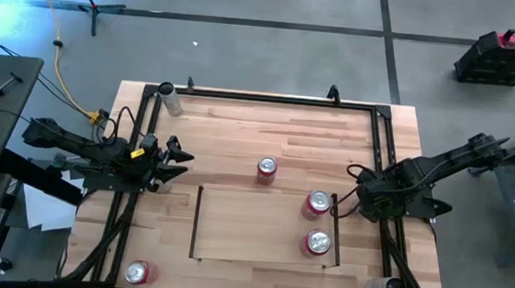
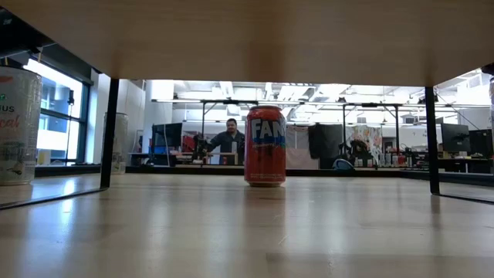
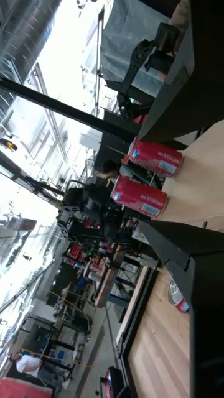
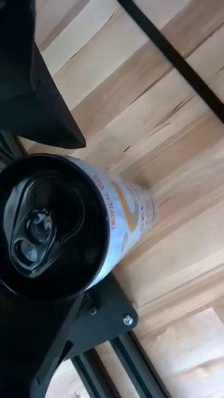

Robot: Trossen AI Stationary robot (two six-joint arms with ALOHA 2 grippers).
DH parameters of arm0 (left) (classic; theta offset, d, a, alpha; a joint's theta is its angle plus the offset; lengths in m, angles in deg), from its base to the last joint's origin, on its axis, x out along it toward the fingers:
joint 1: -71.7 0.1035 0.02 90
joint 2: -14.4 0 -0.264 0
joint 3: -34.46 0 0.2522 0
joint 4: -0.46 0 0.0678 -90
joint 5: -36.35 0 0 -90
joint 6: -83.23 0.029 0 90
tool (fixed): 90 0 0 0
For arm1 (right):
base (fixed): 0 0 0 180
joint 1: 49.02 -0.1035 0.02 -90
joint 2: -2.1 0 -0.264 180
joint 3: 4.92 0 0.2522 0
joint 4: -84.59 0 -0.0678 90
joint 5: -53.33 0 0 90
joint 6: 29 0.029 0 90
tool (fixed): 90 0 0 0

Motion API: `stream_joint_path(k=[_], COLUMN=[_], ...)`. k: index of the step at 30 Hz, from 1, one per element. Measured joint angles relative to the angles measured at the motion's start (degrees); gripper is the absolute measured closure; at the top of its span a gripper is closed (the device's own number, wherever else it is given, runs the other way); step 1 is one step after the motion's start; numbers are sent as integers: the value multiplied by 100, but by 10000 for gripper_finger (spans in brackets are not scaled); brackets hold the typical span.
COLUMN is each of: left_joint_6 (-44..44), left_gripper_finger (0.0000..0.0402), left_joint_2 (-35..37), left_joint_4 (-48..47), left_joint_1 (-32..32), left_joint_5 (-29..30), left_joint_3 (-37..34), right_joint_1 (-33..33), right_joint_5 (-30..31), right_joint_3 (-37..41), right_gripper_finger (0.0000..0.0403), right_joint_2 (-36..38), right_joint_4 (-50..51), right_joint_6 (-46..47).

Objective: Place canned beverage on shelf
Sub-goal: Put the middle right white yellow soda can on the shelf

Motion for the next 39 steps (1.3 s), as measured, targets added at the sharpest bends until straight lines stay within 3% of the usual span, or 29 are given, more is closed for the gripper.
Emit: stream_joint_path(k=[12, 19, 25, 28, 39], left_joint_6=[0, -1, -1, 1, 1], left_gripper_finger=[193, 193, 193, 193, 193], left_joint_2=[0, -2, -1, 0, 0], left_joint_4=[2, 2, 2, 2, -81], left_joint_1=[0, 0, -1, 0, 0], left_joint_5=[0, 0, 0, 0, 0], left_joint_3=[0, 0, 0, 0, 0], right_joint_1=[0, 0, -7, -7, 99], right_joint_5=[50, -150, -242, -33, 1059], right_joint_3=[0, -68, -804, -1299, -2900], right_gripper_finger=[162, 162, 162, 162, 162], right_joint_2=[8, 92, 118, 126, 150], right_joint_4=[24, 64, 486, 900, 775], right_joint_6=[-38, -257, -530, -489, -1035])
